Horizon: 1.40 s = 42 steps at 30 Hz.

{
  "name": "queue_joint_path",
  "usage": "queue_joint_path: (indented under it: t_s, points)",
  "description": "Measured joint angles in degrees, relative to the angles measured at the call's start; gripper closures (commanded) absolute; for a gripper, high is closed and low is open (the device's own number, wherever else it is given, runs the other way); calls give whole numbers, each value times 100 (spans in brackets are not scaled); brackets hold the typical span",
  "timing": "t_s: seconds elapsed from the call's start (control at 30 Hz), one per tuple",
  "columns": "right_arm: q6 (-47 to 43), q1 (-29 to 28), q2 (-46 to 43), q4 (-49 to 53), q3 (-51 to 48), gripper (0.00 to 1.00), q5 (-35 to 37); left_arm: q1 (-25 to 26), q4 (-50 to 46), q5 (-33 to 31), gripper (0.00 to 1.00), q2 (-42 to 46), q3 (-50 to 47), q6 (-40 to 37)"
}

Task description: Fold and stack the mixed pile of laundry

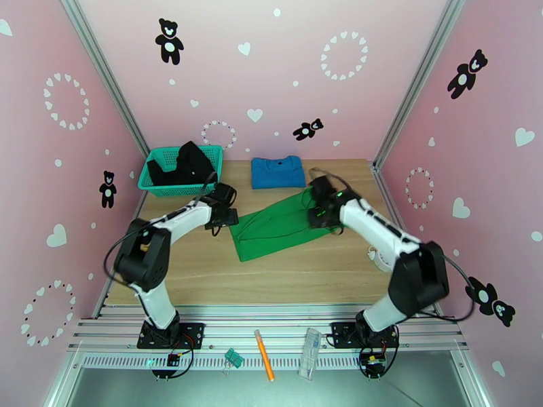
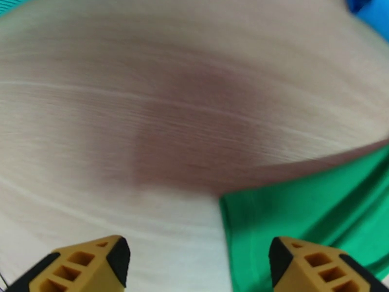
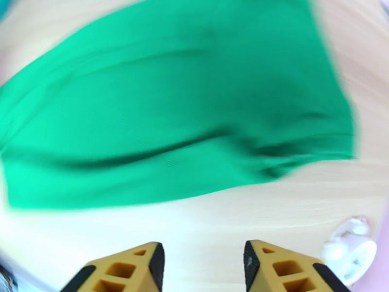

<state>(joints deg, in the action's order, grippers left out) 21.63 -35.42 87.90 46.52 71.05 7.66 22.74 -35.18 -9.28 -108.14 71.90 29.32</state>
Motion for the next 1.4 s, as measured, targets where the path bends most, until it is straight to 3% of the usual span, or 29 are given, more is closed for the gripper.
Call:
queue_joint_path:
  t_s: [0.13,0.27,0.4,0.7,0.87,1.1,1.4]
  points:
    - [343,-1390,219,-243,-48,43,52,50,-22,103,30,-352,92,-26]
    - [592,-2208,1034,-442,354,43,138,72,39,138,45,-540,326,-68]
    - [787,-2608,2087,-640,1080,45,210,72,72,149,66,-599,391,-76]
    - [1239,-2809,3346,-914,2002,49,173,72,358,284,100,-616,352,-76]
    - [1414,-2804,3794,-881,2402,58,188,72,483,291,100,-581,260,-55]
    - [1576,-2841,4050,-595,2717,100,374,72,743,286,100,-474,59,-57]
    - [1539,-3110,4210,-365,3099,100,74,-55,743,-17,100,114,-667,297]
